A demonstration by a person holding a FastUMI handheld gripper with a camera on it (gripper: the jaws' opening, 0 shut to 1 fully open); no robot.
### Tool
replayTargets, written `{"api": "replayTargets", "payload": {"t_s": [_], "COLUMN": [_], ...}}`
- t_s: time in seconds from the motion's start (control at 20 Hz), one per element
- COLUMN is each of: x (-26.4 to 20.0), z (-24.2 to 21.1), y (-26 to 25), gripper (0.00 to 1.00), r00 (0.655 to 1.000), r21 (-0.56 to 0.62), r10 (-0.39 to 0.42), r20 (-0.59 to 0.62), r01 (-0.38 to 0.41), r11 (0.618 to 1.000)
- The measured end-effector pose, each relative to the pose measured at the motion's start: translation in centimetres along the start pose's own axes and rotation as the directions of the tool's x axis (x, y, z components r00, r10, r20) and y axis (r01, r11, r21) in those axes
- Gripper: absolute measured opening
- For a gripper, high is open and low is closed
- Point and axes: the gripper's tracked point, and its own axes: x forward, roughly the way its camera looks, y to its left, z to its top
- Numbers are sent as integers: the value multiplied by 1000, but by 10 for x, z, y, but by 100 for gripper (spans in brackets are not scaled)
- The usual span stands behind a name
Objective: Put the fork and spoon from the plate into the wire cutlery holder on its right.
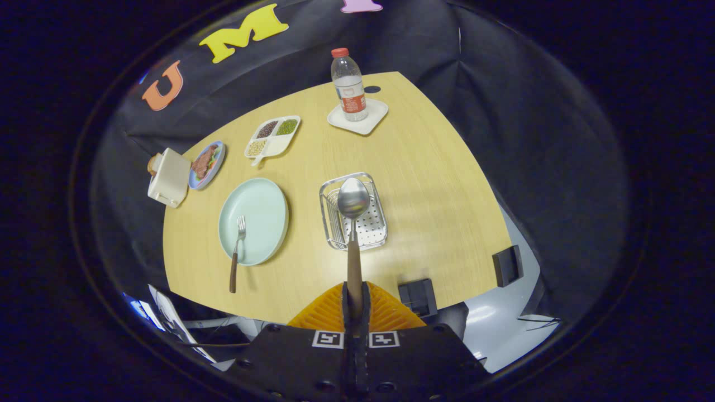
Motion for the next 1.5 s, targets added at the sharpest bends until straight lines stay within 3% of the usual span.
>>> {"api": "replayTargets", "payload": {"t_s": [0.3, 0.4, 0.5, 0.55, 0.9, 1.25, 1.5], "x": [1, -5, -11, -13, -12, 44, 79], "z": [15, 21, 25, 24, -10, -63, -76], "y": [3, 10, 16, 22, 112, 193, 228], "gripper": [10, 39, 77, 83, 88, 88, 88], "r00": [999, 998, 996, 995, 994, 995, 992], "r21": [18, 29, 24, 15, -90, -180, -201], "r10": [-12, -1, -5, -6, 71, 90, 87], "r20": [31, 57, 84, 96, 85, -38, -88], "r01": [11, -1, 2, 5, -64, -95, -103], "r11": [1000, 1000, 1000, 1000, 994, 979, 974]}}
